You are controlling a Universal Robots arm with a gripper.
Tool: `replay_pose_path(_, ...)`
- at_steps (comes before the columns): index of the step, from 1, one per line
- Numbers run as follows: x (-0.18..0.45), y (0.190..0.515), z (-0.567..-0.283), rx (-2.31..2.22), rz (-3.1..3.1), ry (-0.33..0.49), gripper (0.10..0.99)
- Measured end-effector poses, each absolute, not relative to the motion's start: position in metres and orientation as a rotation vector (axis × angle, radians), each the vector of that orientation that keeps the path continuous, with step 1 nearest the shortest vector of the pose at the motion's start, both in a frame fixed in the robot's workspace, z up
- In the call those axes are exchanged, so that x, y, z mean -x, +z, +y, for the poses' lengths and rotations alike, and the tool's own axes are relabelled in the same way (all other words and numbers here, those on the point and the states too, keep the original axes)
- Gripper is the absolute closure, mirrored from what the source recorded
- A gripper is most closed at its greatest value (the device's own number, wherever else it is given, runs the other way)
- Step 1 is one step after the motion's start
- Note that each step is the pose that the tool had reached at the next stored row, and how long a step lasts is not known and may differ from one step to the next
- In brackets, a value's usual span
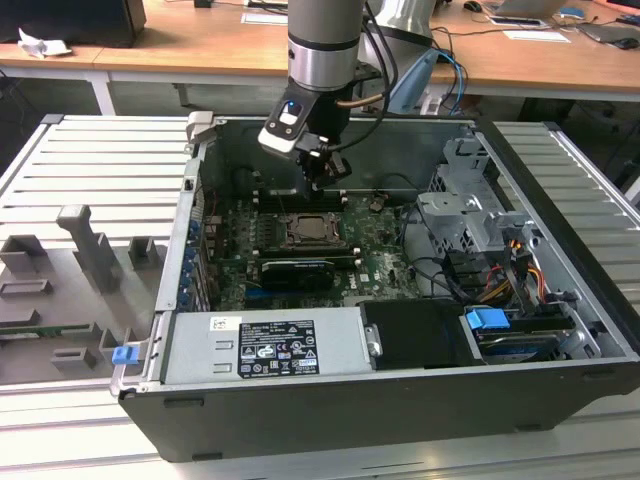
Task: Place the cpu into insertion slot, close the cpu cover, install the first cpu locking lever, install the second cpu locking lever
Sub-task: 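Install the first cpu locking lever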
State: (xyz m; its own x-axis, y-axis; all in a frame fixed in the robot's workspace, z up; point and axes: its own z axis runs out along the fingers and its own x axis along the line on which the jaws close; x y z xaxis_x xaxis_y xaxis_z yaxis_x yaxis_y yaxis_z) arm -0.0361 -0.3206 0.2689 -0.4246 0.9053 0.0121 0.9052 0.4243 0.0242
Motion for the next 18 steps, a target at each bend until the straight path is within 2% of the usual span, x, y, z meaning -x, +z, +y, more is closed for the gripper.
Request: replay_pose_path(18, 0.0361, 0.2689, -0.3206, -1.532, 2.741, 0.043, 0.980)
